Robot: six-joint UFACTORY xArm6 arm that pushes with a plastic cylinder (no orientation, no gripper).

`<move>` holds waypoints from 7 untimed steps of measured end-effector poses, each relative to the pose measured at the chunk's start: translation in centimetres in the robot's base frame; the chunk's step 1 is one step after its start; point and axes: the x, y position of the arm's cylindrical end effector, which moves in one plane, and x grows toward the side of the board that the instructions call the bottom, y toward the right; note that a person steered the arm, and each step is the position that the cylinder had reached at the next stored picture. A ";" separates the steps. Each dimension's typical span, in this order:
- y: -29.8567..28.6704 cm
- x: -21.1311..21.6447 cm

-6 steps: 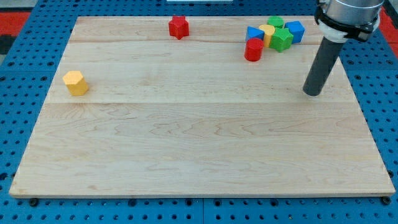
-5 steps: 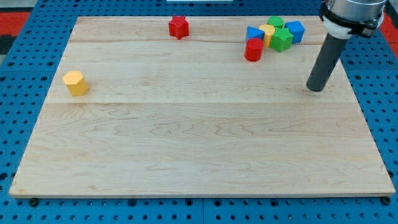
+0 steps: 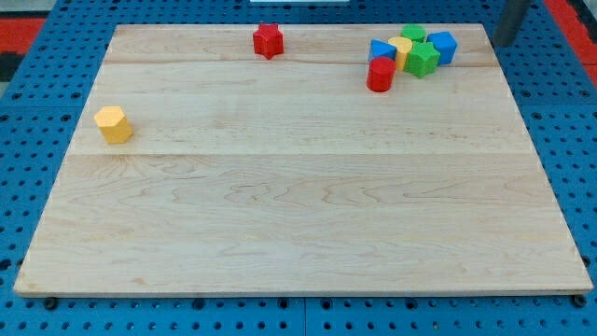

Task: Push the green circle along with yellow heart and green star down a bit

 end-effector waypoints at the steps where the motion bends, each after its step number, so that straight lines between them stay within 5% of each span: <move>1: -2.5 0.0; 7: -13.7 -2.9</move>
